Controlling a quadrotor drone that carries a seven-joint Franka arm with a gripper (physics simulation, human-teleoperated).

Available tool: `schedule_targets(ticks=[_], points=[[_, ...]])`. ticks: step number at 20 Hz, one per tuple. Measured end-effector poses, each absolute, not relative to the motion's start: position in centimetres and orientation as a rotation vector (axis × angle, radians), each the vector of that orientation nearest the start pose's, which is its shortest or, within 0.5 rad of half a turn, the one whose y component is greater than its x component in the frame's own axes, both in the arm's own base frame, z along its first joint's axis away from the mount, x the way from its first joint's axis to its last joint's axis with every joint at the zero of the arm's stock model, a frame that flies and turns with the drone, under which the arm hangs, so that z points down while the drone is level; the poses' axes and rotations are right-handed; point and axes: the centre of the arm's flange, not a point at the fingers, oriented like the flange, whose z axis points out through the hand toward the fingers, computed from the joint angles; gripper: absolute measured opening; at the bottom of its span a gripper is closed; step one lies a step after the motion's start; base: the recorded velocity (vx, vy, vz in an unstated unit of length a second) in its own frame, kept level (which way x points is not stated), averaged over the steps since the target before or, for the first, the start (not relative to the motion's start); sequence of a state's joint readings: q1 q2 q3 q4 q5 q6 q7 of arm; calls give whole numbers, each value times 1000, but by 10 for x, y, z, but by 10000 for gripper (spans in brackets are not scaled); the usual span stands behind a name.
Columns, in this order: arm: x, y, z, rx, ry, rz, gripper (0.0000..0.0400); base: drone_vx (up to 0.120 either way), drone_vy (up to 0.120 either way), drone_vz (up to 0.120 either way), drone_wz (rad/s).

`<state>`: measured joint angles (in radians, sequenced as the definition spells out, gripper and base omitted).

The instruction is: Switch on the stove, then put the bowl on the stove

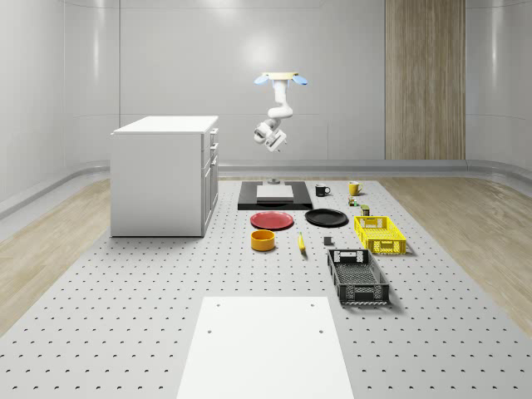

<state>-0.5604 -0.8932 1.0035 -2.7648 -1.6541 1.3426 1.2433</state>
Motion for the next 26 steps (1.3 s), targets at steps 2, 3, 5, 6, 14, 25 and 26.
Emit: schedule_targets(ticks=[2, 3, 5, 6, 14, 25, 26], points=[[307, 45, 503, 446, -198, 781, 400, 120, 0, -120, 0], [307, 38, 500, 374, -167, 784, 400, 120, 0, -120, 0], [307, 27, 496, 262, -119, 786, 400, 20, 0, -120, 0], [307, 22, 494, 219, -100, 786, 400, 0, 0, -120, 0], [307, 5, 491, 52, -26, 785, 400, -100, 0, -120, 0], [307, 1, 491, 8, -5, 784, 400, -120, 0, -120, 0], [307, 0, 491, 6, -5, 784, 400, -120, 0, -120, 0]])
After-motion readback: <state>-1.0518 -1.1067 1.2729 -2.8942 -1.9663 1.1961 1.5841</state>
